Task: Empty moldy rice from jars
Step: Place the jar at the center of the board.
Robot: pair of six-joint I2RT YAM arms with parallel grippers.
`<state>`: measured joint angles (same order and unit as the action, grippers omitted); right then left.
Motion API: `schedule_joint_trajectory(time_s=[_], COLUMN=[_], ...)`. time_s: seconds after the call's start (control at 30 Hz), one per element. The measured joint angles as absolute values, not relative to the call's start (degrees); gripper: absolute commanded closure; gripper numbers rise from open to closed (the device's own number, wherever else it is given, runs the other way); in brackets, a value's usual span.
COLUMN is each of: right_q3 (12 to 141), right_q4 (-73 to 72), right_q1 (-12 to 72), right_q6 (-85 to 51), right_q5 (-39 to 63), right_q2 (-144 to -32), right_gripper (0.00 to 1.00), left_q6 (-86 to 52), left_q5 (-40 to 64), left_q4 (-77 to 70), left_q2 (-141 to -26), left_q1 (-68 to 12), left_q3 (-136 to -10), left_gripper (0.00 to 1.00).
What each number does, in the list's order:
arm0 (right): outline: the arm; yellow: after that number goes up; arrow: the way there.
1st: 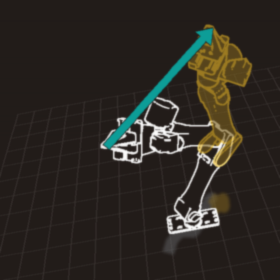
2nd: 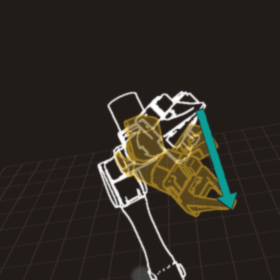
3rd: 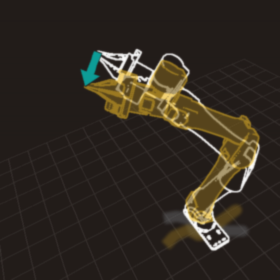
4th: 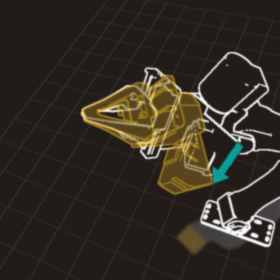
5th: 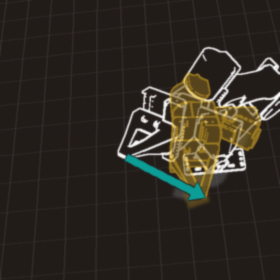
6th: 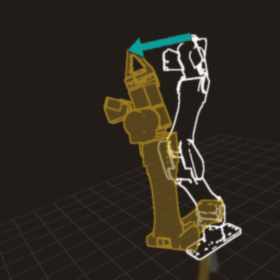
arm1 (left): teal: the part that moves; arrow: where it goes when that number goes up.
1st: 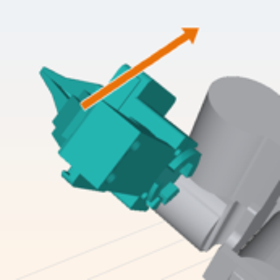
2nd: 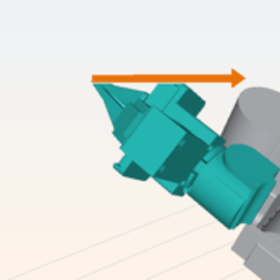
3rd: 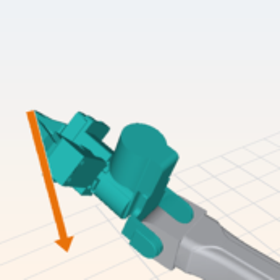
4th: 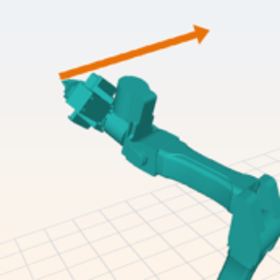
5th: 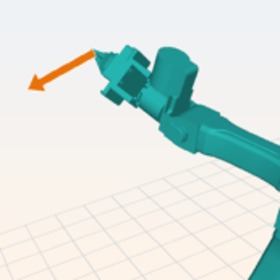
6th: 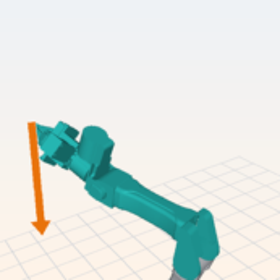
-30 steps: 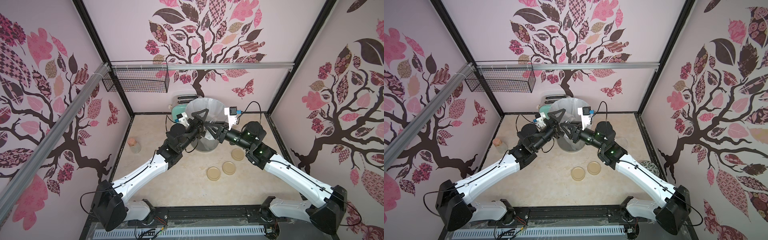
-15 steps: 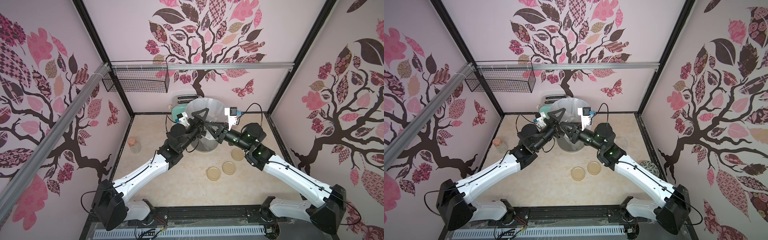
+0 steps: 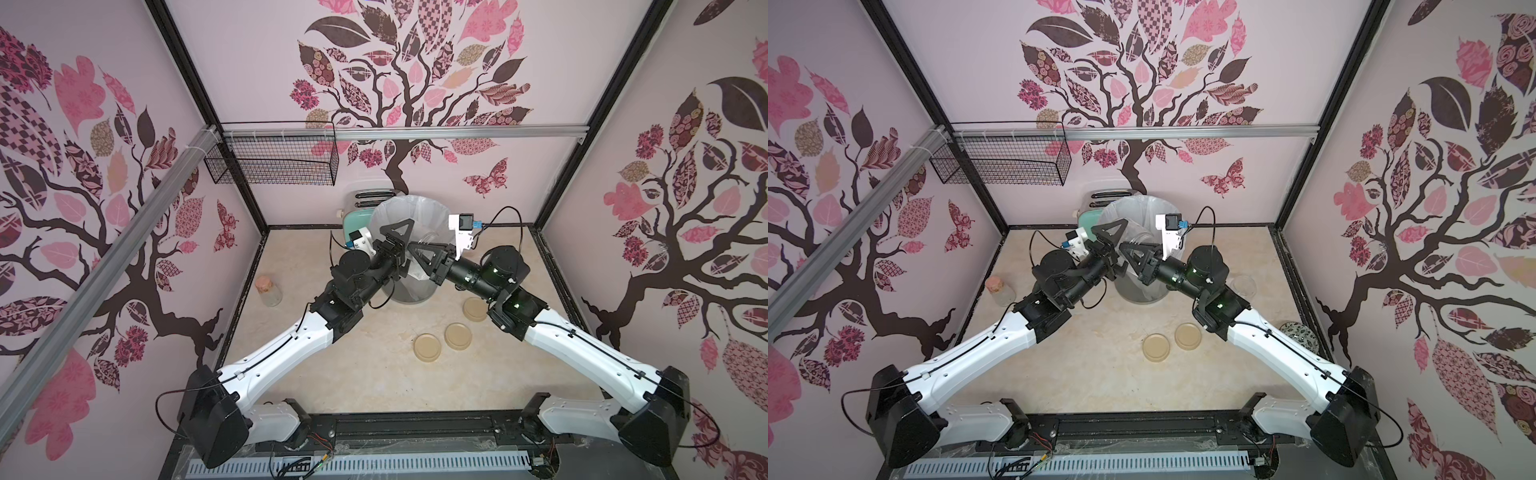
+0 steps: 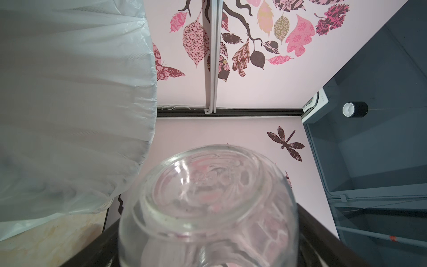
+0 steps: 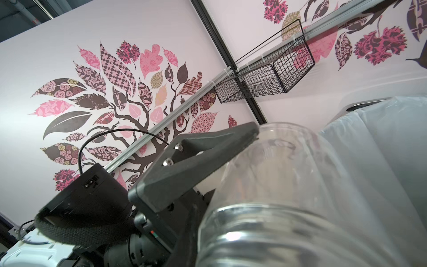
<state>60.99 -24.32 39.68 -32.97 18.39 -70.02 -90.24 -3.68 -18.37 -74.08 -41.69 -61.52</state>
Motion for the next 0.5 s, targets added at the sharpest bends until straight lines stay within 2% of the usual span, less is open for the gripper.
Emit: schedule_joint_trajectory(time_s=[0.23,0.5], right_q3=[61.5,67.3], right_q4=[-21.2,-4.6], right_q1=[39.7,39.5], right_q6=[-31.6,-26.9], right_q5=[17.6,19.9], right_q2=[-70.0,-70.8], right_gripper=[1.00,1.00], left_q6=[-89.1,-84.1], left_q5=[-3.9,-3.8], left_q4=[-15.4,-6.7], left_q2=[-69.8,-51.1], left_q1=[-37.2,-23.8], left_q3=[-59.3,-53.8], left_gripper=[0.02,0.02])
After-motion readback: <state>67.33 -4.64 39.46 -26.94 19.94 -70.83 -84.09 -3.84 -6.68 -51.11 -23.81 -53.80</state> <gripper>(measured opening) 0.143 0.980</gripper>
